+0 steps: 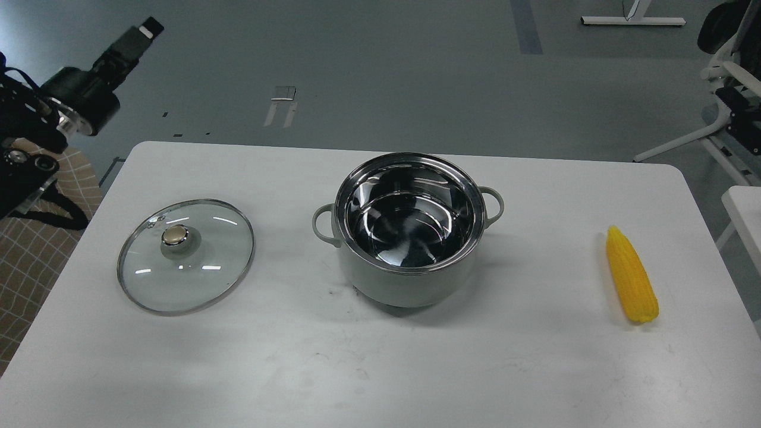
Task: Open pot and put corn in
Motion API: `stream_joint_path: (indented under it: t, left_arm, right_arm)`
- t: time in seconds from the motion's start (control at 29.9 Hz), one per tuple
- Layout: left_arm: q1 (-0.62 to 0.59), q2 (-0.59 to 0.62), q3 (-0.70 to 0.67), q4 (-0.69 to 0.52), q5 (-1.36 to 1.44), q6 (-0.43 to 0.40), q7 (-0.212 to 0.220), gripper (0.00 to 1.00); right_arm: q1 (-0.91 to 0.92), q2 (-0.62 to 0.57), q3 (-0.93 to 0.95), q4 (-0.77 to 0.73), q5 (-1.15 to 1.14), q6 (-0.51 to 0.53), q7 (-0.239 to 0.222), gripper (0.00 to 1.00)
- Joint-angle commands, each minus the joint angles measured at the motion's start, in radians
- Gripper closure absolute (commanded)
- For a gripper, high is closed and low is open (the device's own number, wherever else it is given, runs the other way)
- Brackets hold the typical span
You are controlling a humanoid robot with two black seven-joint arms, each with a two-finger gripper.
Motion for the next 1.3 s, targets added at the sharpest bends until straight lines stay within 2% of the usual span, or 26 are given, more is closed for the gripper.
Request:
stream_joint_path:
  t: [0.0, 0.2, 0.27, 0.33, 0.43, 0.47, 0.53, 0.6, 0.77, 0.97, 1.07, 1.14, 1.27]
  left_arm:
    - [-0.093, -0.018, -0.02, 0.007, -0.289, -0.109, 0.0, 0.06]
    - [-0.139, -0.062, -0.027, 0.038, -0.563, -0.164, 0.002, 0.04]
    - [-0.136, -0.099, -0.062, 0.052, -0.63, -0.216, 0.004, 0.03]
    - [-0.133, -0.137, -0.11, 0.072, -0.653, -0.245, 0.005, 0.03]
    - [-0.121, -0.174, -0.164, 0.078, -0.656, -0.275, 0.016, 0.03]
    - [-0.119, -0.177, -0.17, 0.078, -0.656, -0.282, 0.028, 0.03]
    - [-0.116, -0.188, -0.179, 0.078, -0.658, -0.293, 0.08, 0.02]
    - [-0.113, -0.191, -0.179, 0.078, -0.656, -0.293, 0.093, 0.02]
    - [-0.112, -0.208, -0.179, 0.078, -0.656, -0.293, 0.098, 0.02]
    - [-0.105, -0.208, -0.178, 0.075, -0.655, -0.293, 0.099, 0.02]
    - [-0.099, -0.206, -0.178, 0.072, -0.653, -0.293, 0.098, 0.02]
    - [-0.084, -0.202, -0.175, 0.067, -0.653, -0.295, 0.098, 0.02]
    - [-0.079, -0.202, -0.172, 0.067, -0.653, -0.293, 0.098, 0.02]
  right_arm:
    - [-0.029, -0.087, -0.048, 0.087, -0.193, 0.0, 0.001, 0.0]
    - [-0.04, -0.121, -0.177, 0.132, -0.549, 0.0, 0.046, 0.0]
    - [-0.055, -0.118, -0.237, 0.137, -0.725, 0.0, 0.093, 0.0]
    - [-0.075, -0.114, -0.278, 0.137, -0.801, -0.035, 0.106, 0.0]
    - [-0.082, -0.111, -0.337, 0.137, -0.848, -0.05, 0.103, 0.0]
    - [-0.082, -0.111, -0.352, 0.135, -0.856, -0.052, 0.103, 0.0]
    - [-0.082, -0.102, -0.416, 0.12, -0.891, -0.05, 0.1, 0.0]
    - [-0.082, -0.089, -0.45, 0.109, -0.913, -0.053, 0.1, 0.0]
    - [-0.079, -0.037, -0.524, 0.068, -0.95, -0.061, 0.1, 0.0]
    - [-0.082, 0.018, -0.575, -0.005, -0.987, -0.064, 0.075, 0.05]
    - [-0.088, 0.02, -0.59, -0.008, -0.988, -0.064, 0.051, 0.11]
    - [-0.088, 0.018, -0.619, -0.008, -0.988, -0.064, 0.031, 0.19]
    - [-0.089, 0.014, -0.624, -0.009, -0.988, -0.064, 0.015, 0.27]
